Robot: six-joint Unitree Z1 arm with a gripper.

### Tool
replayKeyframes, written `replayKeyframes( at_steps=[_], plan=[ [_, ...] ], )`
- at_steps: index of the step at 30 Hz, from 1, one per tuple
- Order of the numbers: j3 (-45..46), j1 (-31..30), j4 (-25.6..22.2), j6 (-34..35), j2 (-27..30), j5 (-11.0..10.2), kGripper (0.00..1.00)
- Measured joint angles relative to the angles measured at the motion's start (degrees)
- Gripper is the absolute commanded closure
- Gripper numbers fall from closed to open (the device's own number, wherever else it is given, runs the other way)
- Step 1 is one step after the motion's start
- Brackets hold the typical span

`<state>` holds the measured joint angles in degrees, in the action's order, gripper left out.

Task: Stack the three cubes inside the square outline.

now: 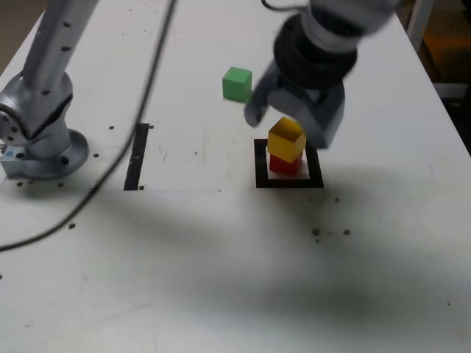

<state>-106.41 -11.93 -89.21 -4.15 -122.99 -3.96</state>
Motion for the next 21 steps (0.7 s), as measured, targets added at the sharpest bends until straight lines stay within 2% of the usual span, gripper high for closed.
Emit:
replayKeyframes(
  at_steps=[3, 6, 10, 13, 16, 21],
  plan=[
    [3.74, 0.28, -0.17, 0.01, 4.32, -1.48, 0.0],
    [8.65, 2.07, -0.09, -0.22, 8.97, -3.82, 0.01],
    [16.7, 7.5, 0.38, -1.74, 15.02, -6.99, 0.01],
    [20.14, 10.17, 1.07, -3.17, 20.19, -8.2, 0.0],
    [23.59, 13.93, 4.64, -5.5, 19.91, -9.92, 0.0],
    [26.09, 17.53, 11.94, -8.16, 18.84, -10.1, 0.01]
  ],
)
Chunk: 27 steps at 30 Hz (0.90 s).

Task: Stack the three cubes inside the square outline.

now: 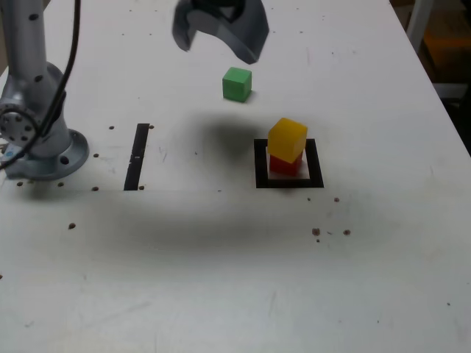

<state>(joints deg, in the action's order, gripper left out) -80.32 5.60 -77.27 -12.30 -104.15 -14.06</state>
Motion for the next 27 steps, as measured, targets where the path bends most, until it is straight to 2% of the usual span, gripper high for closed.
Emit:
replayKeyframes(
  at_steps=[4, 8, 23, 27],
  plan=[
    [0.91, 3.15, 3.46, -2.07, -1.06, 0.14, 0.03],
    [1.51, 7.46, 4.77, -4.75, -3.79, 0.19, 0.06],
    [1.55, 10.29, 9.24, -11.32, -12.2, -0.09, 0.1],
    [2.44, 11.11, 11.99, -13.88, -13.81, 0.93, 0.11]
  ],
)
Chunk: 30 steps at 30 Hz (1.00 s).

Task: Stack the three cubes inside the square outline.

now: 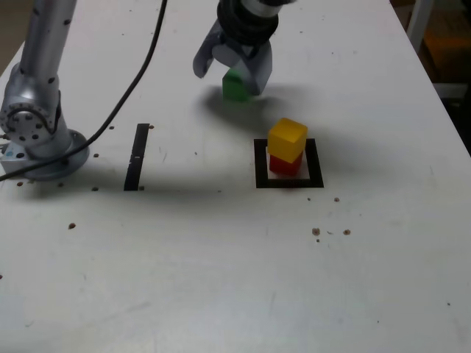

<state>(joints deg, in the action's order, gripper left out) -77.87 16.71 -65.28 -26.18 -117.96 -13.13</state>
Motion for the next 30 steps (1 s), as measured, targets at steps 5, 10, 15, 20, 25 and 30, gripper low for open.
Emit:
replayKeyframes(
  at_steps=[5, 10, 15, 20, 25, 30],
  plan=[
    [1.2, 0.89, 2.92, -1.4, -0.23, 0.4, 0.21],
    [1.64, 1.68, 4.01, -1.96, -0.22, 0.01, 0.52],
    [1.64, 1.74, 4.01, -3.32, -0.22, 0.09, 0.66],
    [1.18, 1.74, 3.61, -3.5, -0.22, 0.74, 0.69],
    [0.35, 1.74, 1.98, -3.5, -0.16, 0.92, 0.69],
    [-0.94, 0.78, -0.91, -2.72, 2.76, 1.0, 0.74]
  ],
)
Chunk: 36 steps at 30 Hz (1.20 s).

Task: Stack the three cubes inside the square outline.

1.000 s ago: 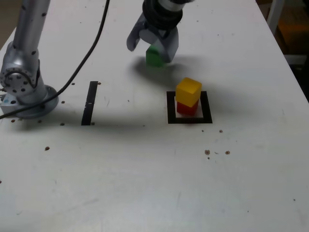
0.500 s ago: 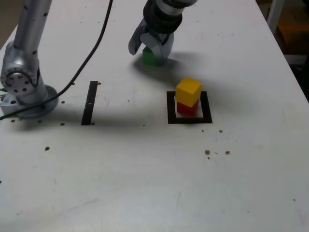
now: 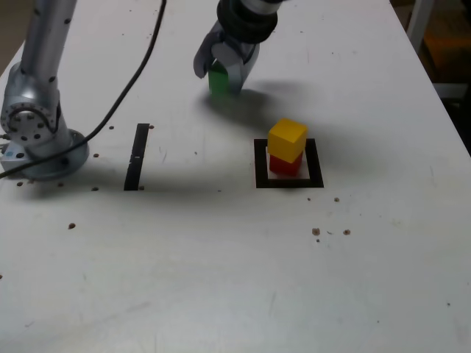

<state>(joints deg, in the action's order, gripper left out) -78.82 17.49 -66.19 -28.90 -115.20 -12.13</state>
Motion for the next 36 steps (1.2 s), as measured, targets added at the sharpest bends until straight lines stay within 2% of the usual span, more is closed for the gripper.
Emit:
replayKeyframes(
  at_steps=[3, 9, 12, 15, 19, 20, 24, 32, 36],
  plan=[
    [-1.63, -1.57, -2.89, 1.02, 3.22, -0.14, 0.76],
    [-11.15, -9.2, -14.54, 4.06, 7.71, -2.68, 0.76],
    [-16.61, -11.93, -20.36, 4.51, 7.62, -2.56, 0.76],
    [-21.55, -15.2, -25.5, 6.0, 7.57, -0.13, 0.76],
    [-25.07, -19.55, -26.18, 8.69, 7.25, 4.1, 0.76],
    [-25.61, -20.64, -26.51, 9.7, 7.0, 4.56, 0.76],
    [-25.61, -23.94, -26.69, 12.54, 6.37, 5.17, 0.76],
    [-29.12, -28.58, -26.7, 21.43, 3.7, 8.05, 0.76],
    [-31.0, -29.78, -26.7, 22.14, 2.07, 8.63, 0.76]
  ],
)
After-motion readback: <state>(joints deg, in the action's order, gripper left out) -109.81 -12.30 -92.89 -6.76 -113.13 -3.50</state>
